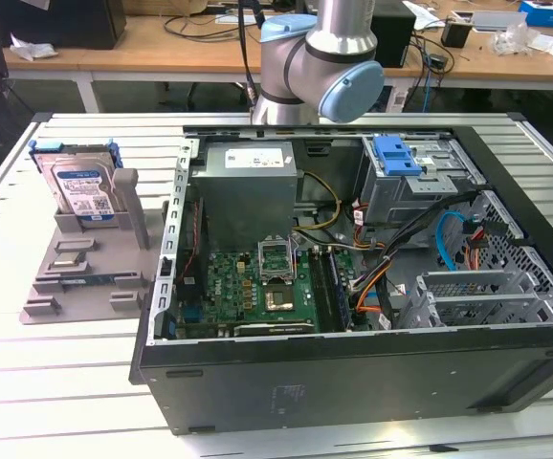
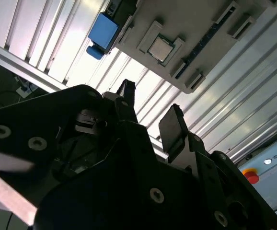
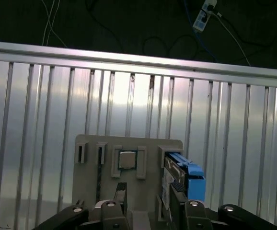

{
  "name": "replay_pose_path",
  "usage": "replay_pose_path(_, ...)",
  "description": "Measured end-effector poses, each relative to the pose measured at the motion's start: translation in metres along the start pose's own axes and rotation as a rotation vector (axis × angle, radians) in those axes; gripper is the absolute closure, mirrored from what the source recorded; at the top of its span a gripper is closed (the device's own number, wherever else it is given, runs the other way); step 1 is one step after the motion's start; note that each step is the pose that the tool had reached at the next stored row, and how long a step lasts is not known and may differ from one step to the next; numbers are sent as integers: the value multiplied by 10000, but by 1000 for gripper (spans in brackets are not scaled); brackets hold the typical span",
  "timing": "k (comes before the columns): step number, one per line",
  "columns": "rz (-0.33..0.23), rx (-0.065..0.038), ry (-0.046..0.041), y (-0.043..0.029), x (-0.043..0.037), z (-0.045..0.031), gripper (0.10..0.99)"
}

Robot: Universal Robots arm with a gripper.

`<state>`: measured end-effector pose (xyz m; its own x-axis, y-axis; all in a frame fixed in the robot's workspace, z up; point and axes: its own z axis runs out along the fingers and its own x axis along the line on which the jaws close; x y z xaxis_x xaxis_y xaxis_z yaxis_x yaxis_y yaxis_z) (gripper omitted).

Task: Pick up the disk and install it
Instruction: 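Pick up the disk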

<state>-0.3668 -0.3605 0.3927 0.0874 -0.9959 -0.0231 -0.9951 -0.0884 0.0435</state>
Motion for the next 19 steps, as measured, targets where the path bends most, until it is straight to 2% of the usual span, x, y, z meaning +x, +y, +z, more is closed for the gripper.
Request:
replay_pose_path(7, 36, 1, -1, -1, 0, 0, 604)
replay_pose_path(12, 780, 18, -29, -2, 0, 2, 604)
replay_pose_path(19, 785, 17, -30, -17, -21, 1, 604)
